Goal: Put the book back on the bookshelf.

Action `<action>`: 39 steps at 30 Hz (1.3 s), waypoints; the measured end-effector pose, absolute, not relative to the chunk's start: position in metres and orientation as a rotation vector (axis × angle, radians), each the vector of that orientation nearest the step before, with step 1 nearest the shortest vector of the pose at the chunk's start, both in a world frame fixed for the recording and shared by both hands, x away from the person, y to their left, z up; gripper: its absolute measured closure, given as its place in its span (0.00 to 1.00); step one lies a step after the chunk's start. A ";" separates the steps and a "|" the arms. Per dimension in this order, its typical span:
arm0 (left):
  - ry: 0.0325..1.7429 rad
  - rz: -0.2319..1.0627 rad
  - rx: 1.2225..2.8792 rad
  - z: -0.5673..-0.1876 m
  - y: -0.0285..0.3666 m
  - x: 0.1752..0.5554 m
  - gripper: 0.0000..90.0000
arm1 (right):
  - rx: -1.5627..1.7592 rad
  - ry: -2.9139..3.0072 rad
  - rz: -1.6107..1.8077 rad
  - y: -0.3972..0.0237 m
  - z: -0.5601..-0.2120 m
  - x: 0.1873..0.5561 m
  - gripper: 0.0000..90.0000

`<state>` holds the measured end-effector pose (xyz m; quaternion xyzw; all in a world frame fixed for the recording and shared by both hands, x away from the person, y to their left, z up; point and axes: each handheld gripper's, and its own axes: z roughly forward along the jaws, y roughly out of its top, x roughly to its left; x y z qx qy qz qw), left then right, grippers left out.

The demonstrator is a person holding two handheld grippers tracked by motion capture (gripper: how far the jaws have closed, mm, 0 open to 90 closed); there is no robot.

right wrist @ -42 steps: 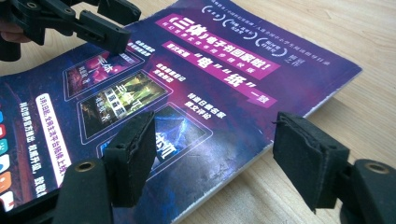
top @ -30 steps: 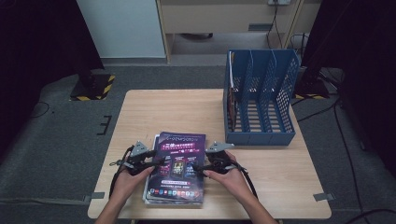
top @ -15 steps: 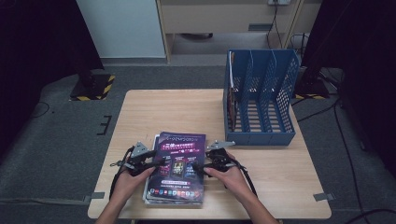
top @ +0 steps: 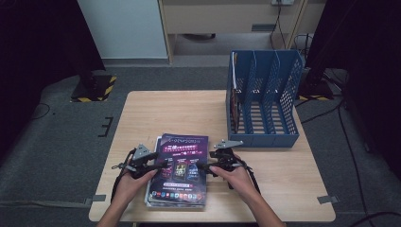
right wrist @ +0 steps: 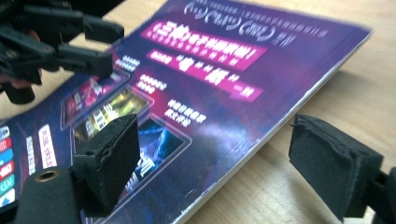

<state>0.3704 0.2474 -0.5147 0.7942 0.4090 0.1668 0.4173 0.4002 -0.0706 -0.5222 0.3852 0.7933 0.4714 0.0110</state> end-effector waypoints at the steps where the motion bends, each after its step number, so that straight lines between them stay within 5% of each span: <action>1: 1.024 0.416 1.991 -0.515 0.247 0.371 0.46 | 1.205 2.489 1.466 -0.069 -0.524 0.400 0.17; 8: 1.017 0.409 1.987 -0.516 0.245 0.371 0.45 | 1.241 2.552 1.465 -0.062 -0.534 0.404 0.17; 14: 1.020 0.408 1.988 -0.516 0.247 0.370 0.45 | 1.171 2.483 1.543 -0.063 -0.510 0.400 0.27; 39: 1.024 0.408 1.981 -0.516 0.247 0.369 0.43 | 1.135 2.565 1.417 0.005 -0.482 0.431 0.30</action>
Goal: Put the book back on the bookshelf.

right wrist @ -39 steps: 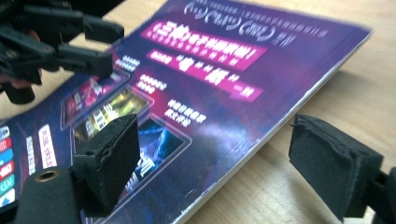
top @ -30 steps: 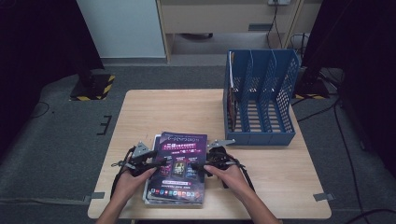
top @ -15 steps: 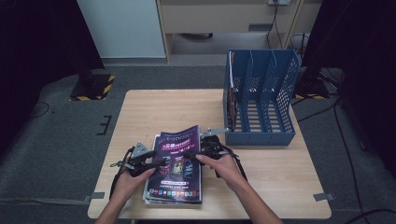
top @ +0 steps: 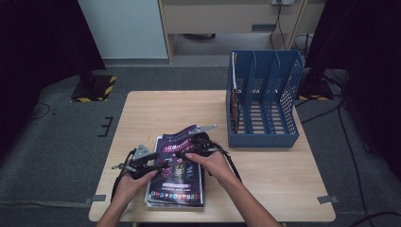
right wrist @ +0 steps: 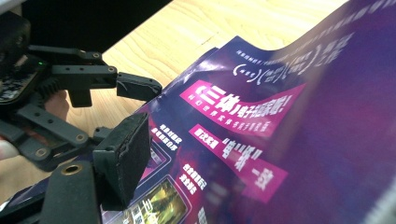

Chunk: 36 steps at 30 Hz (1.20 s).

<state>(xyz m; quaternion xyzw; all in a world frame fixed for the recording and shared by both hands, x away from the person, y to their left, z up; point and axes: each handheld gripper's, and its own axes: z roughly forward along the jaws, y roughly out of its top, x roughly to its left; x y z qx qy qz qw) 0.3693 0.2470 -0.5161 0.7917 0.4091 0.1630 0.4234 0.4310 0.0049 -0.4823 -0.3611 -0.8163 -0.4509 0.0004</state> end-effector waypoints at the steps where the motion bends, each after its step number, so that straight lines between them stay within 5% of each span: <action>1: 1.024 0.410 1.983 -0.516 0.247 0.369 0.43 | -1.131 -2.587 -1.401 0.007 -0.483 0.432 0.30; 9: 1.011 0.409 1.993 -0.516 0.246 0.369 0.39 | -1.197 -2.638 -1.298 0.009 -0.490 0.435 0.43; 20: 1.013 0.382 1.985 -0.512 0.248 0.371 0.35 | -1.270 -2.587 -1.361 -0.002 -0.485 0.444 0.80; 36: 1.018 0.328 1.983 -0.513 0.247 0.371 0.25 | -1.069 -2.724 -1.594 -0.007 -0.456 0.434 0.87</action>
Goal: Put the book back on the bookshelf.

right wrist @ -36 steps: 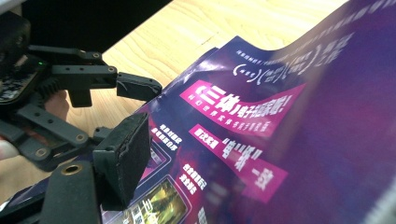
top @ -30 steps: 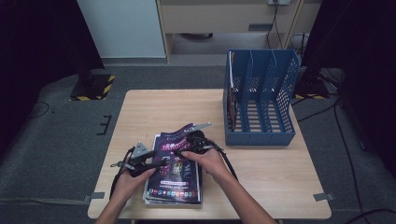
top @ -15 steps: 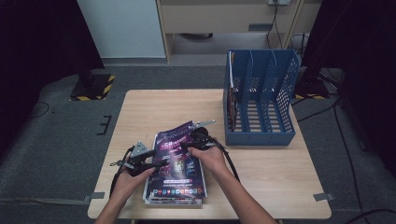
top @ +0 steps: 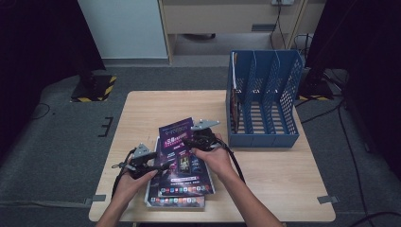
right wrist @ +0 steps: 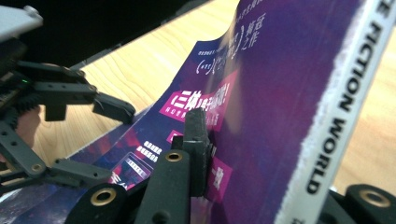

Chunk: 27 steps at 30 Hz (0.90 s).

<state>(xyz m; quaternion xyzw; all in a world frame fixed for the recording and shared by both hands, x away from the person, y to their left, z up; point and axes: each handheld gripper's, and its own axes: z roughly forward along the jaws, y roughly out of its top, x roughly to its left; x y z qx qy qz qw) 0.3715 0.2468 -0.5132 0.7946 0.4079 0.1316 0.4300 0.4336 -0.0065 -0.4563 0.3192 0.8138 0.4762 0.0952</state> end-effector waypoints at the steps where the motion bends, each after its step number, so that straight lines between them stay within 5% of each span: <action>1: 1.017 0.326 1.980 -0.513 0.246 0.371 0.25 | 0.916 2.410 1.425 -0.007 -0.454 0.433 0.87; 16: 0.971 0.192 1.952 -0.514 0.243 0.372 0.28 | 0.773 2.301 1.602 -0.009 -0.434 0.426 0.89; 20: 0.971 0.164 1.941 -0.513 0.247 0.373 0.35 | 0.738 2.285 1.643 -0.009 -0.430 0.425 0.90; 27: 1.004 0.162 1.917 -0.508 0.256 0.376 0.66 | 0.708 2.296 1.662 -0.009 -0.429 0.424 0.90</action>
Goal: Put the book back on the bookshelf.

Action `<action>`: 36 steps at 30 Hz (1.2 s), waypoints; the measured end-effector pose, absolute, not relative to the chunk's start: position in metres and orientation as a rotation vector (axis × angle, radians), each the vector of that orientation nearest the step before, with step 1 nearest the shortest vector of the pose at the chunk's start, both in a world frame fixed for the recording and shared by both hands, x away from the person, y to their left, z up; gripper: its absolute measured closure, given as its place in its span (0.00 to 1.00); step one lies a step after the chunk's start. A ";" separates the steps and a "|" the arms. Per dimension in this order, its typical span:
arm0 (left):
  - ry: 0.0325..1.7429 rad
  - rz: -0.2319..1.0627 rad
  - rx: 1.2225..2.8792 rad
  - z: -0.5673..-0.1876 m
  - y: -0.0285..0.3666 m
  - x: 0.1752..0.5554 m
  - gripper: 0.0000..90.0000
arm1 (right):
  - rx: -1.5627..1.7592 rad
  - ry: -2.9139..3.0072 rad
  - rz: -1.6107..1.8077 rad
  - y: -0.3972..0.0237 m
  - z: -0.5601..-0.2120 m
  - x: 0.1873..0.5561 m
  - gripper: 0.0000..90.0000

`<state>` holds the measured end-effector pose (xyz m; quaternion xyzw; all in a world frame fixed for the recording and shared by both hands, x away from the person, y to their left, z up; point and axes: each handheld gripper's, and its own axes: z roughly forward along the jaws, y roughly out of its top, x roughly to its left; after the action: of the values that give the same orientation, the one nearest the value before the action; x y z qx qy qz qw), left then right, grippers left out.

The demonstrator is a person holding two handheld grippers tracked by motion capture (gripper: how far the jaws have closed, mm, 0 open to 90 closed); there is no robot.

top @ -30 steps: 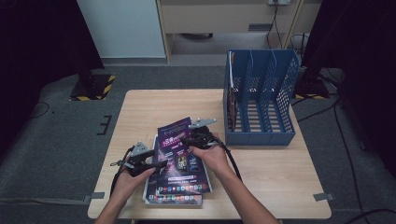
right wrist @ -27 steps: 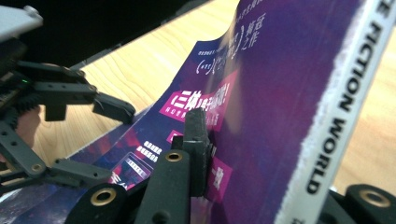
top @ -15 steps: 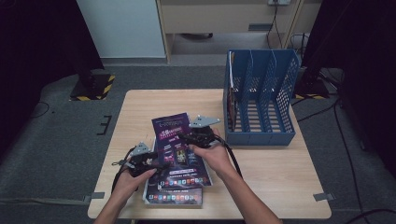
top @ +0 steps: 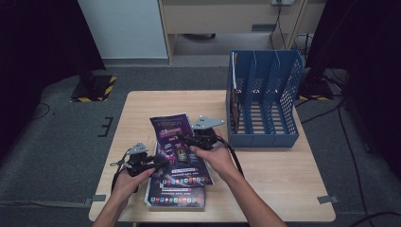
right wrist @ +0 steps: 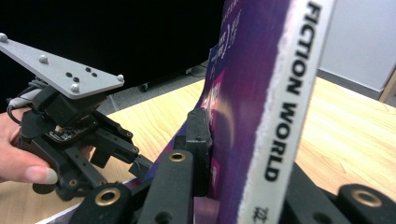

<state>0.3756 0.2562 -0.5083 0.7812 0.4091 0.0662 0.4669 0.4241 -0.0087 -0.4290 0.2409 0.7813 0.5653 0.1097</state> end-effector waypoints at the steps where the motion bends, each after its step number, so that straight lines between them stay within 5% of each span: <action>1: 1.007 0.163 1.916 -0.508 0.256 0.375 0.68 | 0.710 2.295 1.669 -0.009 -0.429 0.424 0.90; 13: 0.978 0.196 1.924 -0.498 0.257 0.373 0.81 | 0.733 2.328 1.627 -0.016 -0.425 0.427 0.83; 36: 0.887 0.362 1.886 -0.478 0.260 0.366 0.86 | 0.648 2.338 1.666 -0.016 -0.391 0.434 0.67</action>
<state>0.3661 0.2602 -0.4784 0.7767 0.3654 0.1491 0.4909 0.4342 -0.0155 -0.3909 0.2190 0.7906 0.5632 0.0991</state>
